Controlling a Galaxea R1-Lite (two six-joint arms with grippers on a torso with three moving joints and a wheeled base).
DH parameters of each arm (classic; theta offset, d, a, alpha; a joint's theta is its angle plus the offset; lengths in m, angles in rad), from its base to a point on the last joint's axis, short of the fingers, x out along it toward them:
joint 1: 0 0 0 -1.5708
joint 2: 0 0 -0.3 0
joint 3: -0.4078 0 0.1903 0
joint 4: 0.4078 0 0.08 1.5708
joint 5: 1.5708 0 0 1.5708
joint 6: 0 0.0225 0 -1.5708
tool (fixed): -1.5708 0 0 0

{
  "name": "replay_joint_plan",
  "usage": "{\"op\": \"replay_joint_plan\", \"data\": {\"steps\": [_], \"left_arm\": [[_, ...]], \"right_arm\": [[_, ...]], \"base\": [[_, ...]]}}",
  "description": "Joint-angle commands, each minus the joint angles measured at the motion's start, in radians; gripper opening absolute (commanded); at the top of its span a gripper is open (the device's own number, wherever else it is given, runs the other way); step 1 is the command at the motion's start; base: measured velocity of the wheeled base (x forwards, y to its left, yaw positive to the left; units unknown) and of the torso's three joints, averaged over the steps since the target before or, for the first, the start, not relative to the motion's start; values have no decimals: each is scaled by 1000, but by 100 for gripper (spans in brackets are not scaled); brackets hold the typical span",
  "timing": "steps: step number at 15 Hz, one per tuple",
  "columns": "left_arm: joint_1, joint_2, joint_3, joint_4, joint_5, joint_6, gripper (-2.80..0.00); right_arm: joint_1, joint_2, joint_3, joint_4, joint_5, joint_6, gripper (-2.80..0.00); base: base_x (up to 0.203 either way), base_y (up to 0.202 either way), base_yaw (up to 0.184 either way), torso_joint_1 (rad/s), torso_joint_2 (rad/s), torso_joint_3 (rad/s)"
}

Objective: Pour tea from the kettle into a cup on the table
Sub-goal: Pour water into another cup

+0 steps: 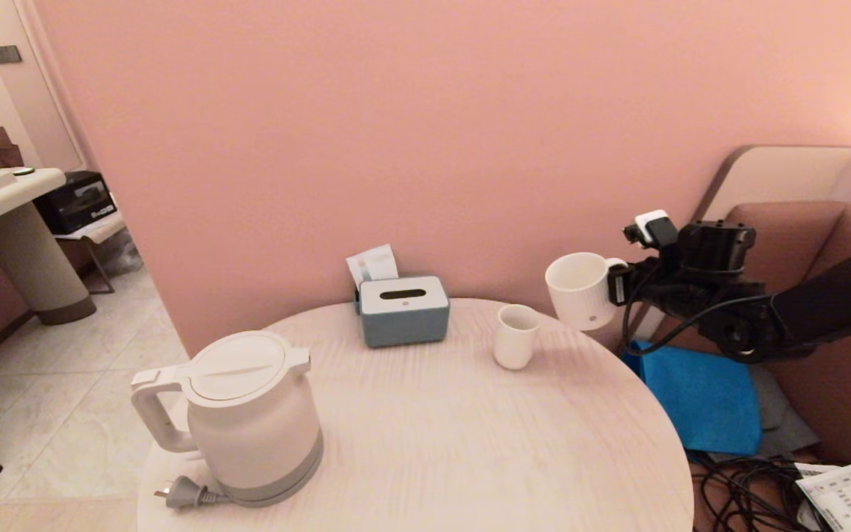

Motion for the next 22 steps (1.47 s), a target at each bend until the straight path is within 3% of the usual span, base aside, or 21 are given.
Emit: {"op": "replay_joint_plan", "data": {"steps": [1,6,13,17,22], "left_arm": [[0,1,0,-1,0,0,-280],[0,1,0,-1,0,0,-280],[0,1,0,-1,0,0,-280],[0,1,0,-1,0,0,-280],[0,1,0,-1,0,0,-280]], "right_arm": [[2,26,1,-10,-1,-6,-280],[0,52,7,-15,-3,-15,-280],[12,48,-33,-20,-20,-153,-280],[29,37,-105,15,-34,-179,-280],[54,42,-122,24,-37,-268,-280]], "base": [[0,0,0,0,0,0],[0,0,0,0,0,0],[0,0,0,0,0,0],[0,0,0,0,0,0],[0,0,0,0,0,0]]}}
